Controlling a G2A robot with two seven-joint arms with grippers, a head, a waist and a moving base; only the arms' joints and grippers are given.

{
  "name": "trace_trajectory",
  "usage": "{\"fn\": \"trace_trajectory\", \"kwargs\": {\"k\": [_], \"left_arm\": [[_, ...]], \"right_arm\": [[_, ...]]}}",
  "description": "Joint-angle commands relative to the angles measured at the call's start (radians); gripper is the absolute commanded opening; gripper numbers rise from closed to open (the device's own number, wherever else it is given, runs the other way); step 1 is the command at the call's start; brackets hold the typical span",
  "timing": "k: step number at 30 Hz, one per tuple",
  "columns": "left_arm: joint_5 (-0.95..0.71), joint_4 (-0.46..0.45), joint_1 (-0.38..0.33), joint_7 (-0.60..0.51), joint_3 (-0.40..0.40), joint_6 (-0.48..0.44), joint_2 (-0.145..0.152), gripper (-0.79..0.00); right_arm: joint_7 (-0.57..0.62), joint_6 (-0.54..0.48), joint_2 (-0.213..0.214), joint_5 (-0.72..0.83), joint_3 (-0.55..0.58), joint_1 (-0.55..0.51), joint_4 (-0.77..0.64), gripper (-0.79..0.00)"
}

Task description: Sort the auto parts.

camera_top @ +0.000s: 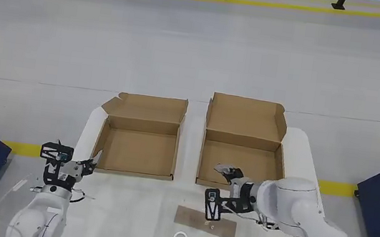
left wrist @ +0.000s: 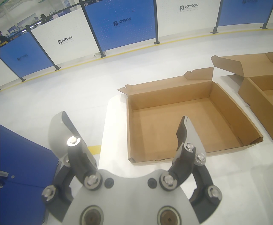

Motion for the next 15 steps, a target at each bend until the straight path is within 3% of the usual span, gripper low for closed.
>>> {"fn": "trace_trajectory", "kwargs": {"k": [1,9,15], "left_arm": [[0.0,0.0,0.0,0.0,0.0,0.0,0.0,0.0],[0.0,0.0,0.0,0.0,0.0,0.0,0.0,0.0],[0.0,0.0,0.0,0.0,0.0,0.0,0.0,0.0]], "right_arm": [[0.007,0.007,0.005,0.025,-0.016,0.02,0.012,0.0],[0.007,0.007,0.005,0.025,-0.016,0.02,0.012,0.0],[-0.006,-0.006,0.014,0.064,-0.132,0.098,0.069,0.0]]}}
